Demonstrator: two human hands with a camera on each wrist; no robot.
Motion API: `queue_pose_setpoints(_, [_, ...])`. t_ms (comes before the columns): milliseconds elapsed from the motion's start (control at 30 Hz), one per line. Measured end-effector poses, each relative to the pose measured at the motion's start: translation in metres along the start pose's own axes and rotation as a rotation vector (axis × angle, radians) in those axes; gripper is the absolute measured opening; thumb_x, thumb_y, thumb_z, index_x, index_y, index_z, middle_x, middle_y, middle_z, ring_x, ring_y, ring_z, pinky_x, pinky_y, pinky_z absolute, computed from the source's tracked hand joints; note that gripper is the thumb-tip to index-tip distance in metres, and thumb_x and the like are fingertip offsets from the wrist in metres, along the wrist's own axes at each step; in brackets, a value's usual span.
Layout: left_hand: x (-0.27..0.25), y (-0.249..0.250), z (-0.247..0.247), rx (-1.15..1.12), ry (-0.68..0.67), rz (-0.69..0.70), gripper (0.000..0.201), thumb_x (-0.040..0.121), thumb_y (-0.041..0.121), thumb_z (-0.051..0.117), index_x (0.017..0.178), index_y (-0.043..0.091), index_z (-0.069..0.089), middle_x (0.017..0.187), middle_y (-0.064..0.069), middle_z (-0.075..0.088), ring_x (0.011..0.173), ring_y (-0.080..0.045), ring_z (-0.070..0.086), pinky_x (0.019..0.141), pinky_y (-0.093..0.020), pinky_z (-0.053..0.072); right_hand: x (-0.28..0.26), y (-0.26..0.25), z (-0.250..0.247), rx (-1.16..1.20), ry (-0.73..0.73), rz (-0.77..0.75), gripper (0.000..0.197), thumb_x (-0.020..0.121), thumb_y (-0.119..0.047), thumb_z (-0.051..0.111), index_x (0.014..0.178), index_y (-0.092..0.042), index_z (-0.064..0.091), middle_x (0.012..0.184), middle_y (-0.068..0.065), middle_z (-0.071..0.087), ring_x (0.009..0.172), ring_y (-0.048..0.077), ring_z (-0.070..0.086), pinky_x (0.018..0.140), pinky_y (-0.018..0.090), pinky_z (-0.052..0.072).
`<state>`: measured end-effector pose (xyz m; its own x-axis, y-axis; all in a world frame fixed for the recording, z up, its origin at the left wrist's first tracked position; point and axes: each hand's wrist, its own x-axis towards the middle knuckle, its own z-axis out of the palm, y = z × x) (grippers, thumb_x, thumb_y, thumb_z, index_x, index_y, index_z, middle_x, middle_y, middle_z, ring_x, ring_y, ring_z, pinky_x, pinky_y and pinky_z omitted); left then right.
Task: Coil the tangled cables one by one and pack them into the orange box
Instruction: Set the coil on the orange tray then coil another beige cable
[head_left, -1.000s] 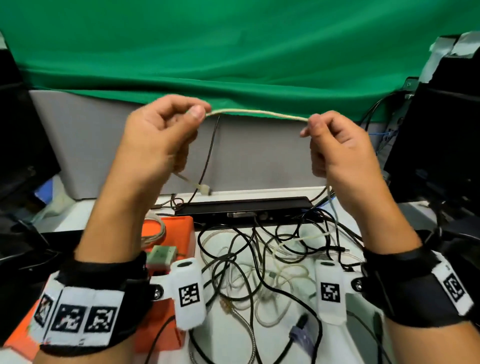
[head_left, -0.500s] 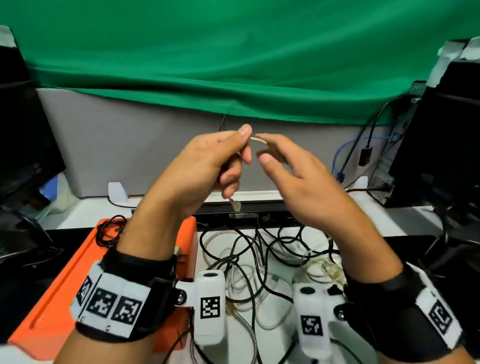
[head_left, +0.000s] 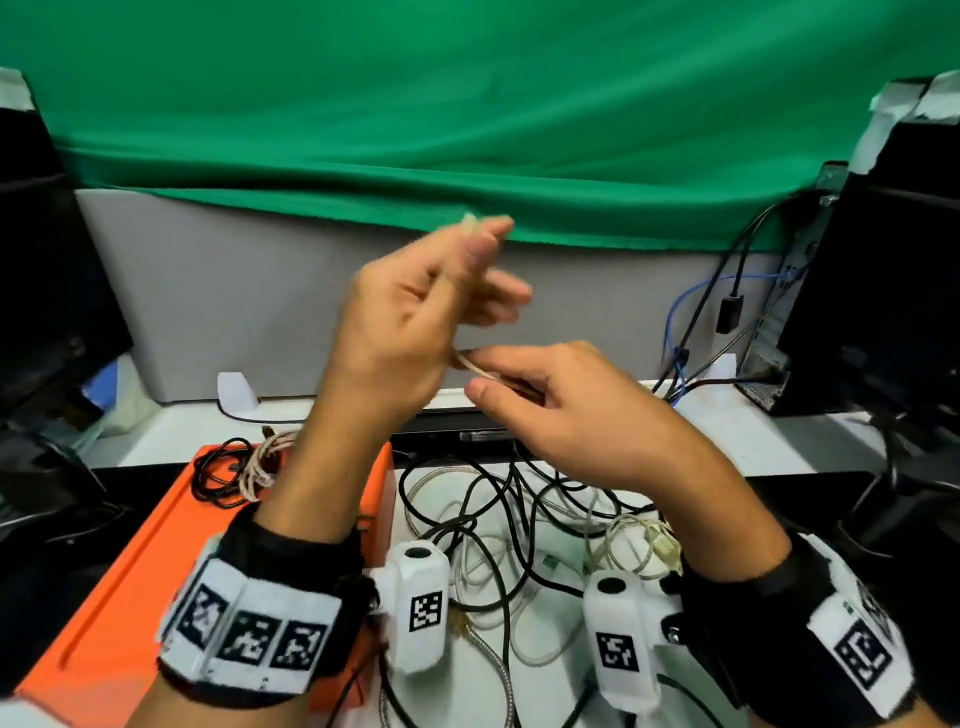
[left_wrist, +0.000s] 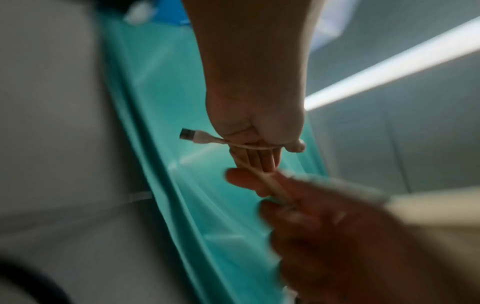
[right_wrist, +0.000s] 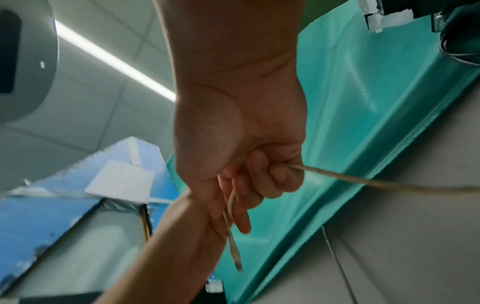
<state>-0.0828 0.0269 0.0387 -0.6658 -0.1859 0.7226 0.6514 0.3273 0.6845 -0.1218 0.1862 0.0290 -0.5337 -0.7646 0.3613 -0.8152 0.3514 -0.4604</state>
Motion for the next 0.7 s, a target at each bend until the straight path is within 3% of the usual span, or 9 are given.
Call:
queue_pose_setpoints(67, [-0.006,-0.002,0.001,0.373,-0.111,0.08,0.04,0.103,0.041,0.05,0.088,0.013,0.074,0.067,-0.003,0.07,0.058,-0.002,0.061,0.058,-0.03,0.052,-0.006,-0.003,-0.012,0.102,0.024,-0.031,0.015,0.099,-0.027,0.06,0.093,-0.018,0.071,0.064,-0.003,0.057,0.057,0.01,0.047,0.058,0.034,0.042])
queue_pose_setpoints(133, [-0.007,0.004,0.0,0.483,-0.221,0.031,0.05,0.104,0.041,0.05,0.067,0.014,0.07,0.049,0.005,0.056,0.045,-0.004,0.046,0.049,-0.024,0.039,-0.011,0.004,-0.028,0.264,0.105,-0.054,0.011,0.096,-0.02,0.067,0.085,-0.017,0.07,0.061,-0.003,0.045,0.058,0.01,0.04,0.055,0.031,0.033])
queue_pose_setpoints(200, [-0.006,0.011,-0.003,0.316,-0.319,-0.125,0.051,0.105,0.039,0.047,0.069,0.014,0.073,0.043,0.004,0.047,0.041,-0.008,0.036,0.045,-0.019,0.029,-0.012,0.016,-0.038,0.36,0.227,-0.077,0.01,0.093,-0.019,0.072,0.084,-0.016,0.067,0.064,0.008,0.042,0.061,0.013,0.039,0.057,0.028,0.032])
queue_pose_setpoints(267, [-0.008,0.013,-0.006,0.036,-0.409,-0.263,0.05,0.106,0.039,0.044,0.087,0.007,0.077,0.045,-0.002,0.039,0.043,-0.015,0.032,0.046,-0.021,0.028,-0.009,0.024,-0.038,0.397,0.346,-0.108,0.008,0.092,-0.019,0.073,0.088,-0.016,0.067,0.067,0.015,0.047,0.061,0.014,0.04,0.059,0.028,0.033])
queue_pose_setpoints(333, [-0.008,0.012,-0.008,-0.249,-0.445,-0.323,0.048,0.103,0.038,0.043,0.097,0.004,0.077,0.047,0.003,0.032,0.044,-0.016,0.032,0.048,-0.022,0.033,-0.004,0.026,-0.031,0.441,0.429,-0.13,0.005,0.097,-0.019,0.066,0.098,-0.018,0.071,0.068,-0.006,0.057,0.058,0.001,0.045,0.058,0.019,0.036])
queue_pose_setpoints(400, [-0.006,0.009,-0.009,-0.509,-0.426,-0.362,0.045,0.1,0.036,0.042,0.098,0.006,0.075,0.046,0.008,0.028,0.043,-0.012,0.036,0.049,-0.023,0.038,0.002,0.024,-0.023,0.472,0.461,-0.11,0.02,0.104,-0.021,0.054,0.118,-0.022,0.069,0.077,-0.021,0.062,0.058,-0.005,0.053,0.058,0.009,0.037])
queue_pose_setpoints(500, [-0.002,0.003,-0.008,-0.823,-0.399,-0.436,0.045,0.102,0.035,0.037,0.09,0.009,0.072,0.042,0.01,0.023,0.038,-0.003,0.038,0.043,-0.018,0.035,0.007,0.014,-0.008,0.612,0.385,-0.071,0.033,0.109,-0.029,0.038,0.134,-0.028,0.06,0.078,-0.02,0.064,0.05,0.003,0.046,0.05,0.021,0.038])
queue_pose_setpoints(567, [0.0,0.0,-0.006,-0.927,-0.361,-0.48,0.044,0.101,0.037,0.037,0.086,0.011,0.069,0.038,0.01,0.027,0.034,0.0,0.038,0.039,-0.016,0.031,0.009,0.007,0.001,0.777,0.323,-0.088,0.032,0.109,-0.031,0.036,0.126,-0.028,0.063,0.079,-0.008,0.062,0.044,0.013,0.036,0.044,0.031,0.033])
queue_pose_setpoints(700, [0.004,0.001,0.003,-0.823,-0.147,-0.559,0.039,0.095,0.039,0.049,0.077,0.013,0.07,0.039,0.009,0.032,0.036,-0.003,0.039,0.041,-0.017,0.039,0.013,0.002,0.008,1.065,0.283,0.045,0.031,0.108,-0.034,0.038,0.113,-0.029,0.068,0.065,-0.004,0.04,0.048,0.011,0.02,0.044,0.027,0.017])
